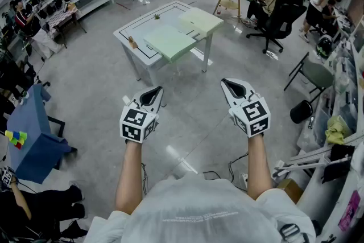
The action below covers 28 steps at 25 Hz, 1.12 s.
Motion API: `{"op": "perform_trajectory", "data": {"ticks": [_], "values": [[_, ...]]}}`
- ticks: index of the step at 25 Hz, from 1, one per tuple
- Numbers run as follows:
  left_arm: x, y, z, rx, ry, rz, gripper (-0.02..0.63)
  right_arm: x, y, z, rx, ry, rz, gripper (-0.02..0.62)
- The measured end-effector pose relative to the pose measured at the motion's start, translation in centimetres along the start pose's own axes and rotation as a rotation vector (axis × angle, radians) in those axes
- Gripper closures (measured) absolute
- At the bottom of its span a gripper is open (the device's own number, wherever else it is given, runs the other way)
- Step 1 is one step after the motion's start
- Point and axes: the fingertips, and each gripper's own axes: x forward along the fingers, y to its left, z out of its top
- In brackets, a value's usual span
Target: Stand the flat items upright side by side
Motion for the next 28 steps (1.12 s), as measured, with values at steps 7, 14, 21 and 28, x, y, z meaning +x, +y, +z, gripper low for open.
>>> {"op": "perform_trajectory", "data": {"ticks": [7, 14, 21, 28], "values": [[1.7, -1.9, 0.4, 0.034, 0.007, -0.017, 0.586, -0.6, -1.8, -0.6, 0.069, -0.060, -0.021, 0.568], [3.3, -3.7, 0.4, 0.067, 0.047, 0.029, 0.588, -1.8, -3.9, -2.7, 0.157, -0.087, 0.038, 0.569], [6.0, -6.1, 0.7, 0.087, 0.040, -0.013, 0.588, -1.7, -6.0, -5.0, 0.145, -0.102, 0.060, 0.569], [10.1, -3.6, -0.5, 0.032, 0.024, -0.013, 0.588, 1.8, -9.2, -5.7, 0.177, -0.117, 0.044, 0.569]]}}
